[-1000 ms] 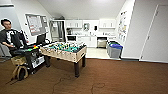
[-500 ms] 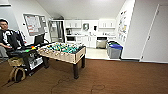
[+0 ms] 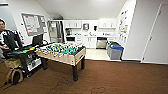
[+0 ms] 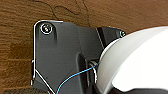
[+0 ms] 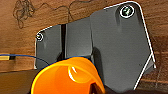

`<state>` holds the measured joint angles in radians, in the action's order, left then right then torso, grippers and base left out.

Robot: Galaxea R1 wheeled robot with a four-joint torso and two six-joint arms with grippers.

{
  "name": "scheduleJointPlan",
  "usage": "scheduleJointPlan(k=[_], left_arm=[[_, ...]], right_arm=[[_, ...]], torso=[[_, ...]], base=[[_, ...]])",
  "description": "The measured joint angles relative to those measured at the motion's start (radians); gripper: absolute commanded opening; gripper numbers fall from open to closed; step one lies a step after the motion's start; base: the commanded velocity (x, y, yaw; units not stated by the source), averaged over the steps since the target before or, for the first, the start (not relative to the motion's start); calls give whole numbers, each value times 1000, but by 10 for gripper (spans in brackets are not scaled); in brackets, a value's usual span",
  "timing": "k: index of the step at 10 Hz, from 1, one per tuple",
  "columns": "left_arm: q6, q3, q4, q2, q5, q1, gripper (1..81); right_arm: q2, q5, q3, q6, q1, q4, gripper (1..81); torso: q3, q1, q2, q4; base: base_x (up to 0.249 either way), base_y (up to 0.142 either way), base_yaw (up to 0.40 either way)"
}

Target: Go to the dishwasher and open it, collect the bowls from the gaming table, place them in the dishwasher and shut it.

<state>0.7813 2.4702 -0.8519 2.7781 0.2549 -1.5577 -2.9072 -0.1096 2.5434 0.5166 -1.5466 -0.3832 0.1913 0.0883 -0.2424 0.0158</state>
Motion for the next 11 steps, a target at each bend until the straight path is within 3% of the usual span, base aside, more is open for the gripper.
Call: scheduleJointPlan(k=[8, 11], left_arm=[[0, -3, -1, 6, 6, 0, 10], [0, -2, -1, 7, 5, 2, 10]], right_arm=[[12, -1, 5, 0, 6, -1, 10], [10, -1, 5, 0, 3, -2, 10]], torso=[[0, 0, 0, 0], [0, 0, 0, 0]], base=[[152, -71, 0], [152, 0, 0]])
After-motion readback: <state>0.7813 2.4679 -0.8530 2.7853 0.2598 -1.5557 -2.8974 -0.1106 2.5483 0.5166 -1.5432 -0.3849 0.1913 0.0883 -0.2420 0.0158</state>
